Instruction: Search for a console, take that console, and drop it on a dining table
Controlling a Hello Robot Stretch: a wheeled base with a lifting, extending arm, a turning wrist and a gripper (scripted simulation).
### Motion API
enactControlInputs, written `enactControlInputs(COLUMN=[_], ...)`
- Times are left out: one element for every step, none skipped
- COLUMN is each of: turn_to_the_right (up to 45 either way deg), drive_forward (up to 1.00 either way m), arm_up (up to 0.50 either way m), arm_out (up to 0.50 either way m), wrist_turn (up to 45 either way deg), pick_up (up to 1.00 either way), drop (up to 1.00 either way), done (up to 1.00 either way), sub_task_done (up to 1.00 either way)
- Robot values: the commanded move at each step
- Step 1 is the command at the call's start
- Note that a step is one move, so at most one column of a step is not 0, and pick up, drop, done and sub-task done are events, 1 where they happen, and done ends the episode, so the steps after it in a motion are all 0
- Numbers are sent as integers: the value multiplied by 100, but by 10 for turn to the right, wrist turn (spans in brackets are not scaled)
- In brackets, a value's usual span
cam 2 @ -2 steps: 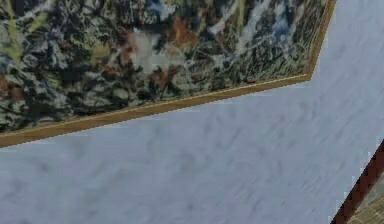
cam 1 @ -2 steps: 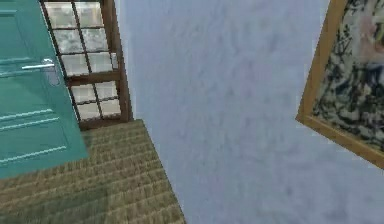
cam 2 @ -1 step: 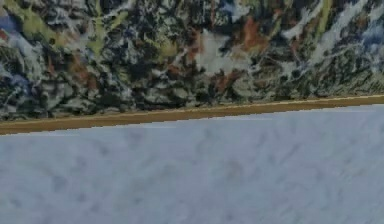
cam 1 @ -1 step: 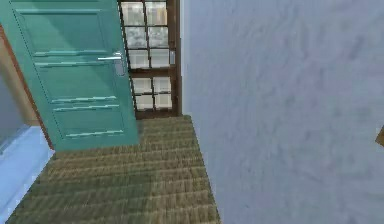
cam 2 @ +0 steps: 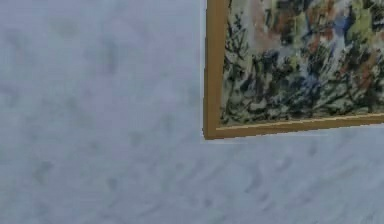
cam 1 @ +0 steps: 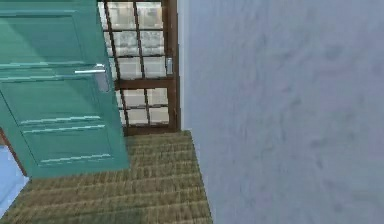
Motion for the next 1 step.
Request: enactControlInputs(turn_to_the_right=[-450], drive_forward=[0], arm_up=[0], arm_out=[0], wrist_turn=[0], pick_up=[0], drop=[0], done=[0], sub_task_done=[0])
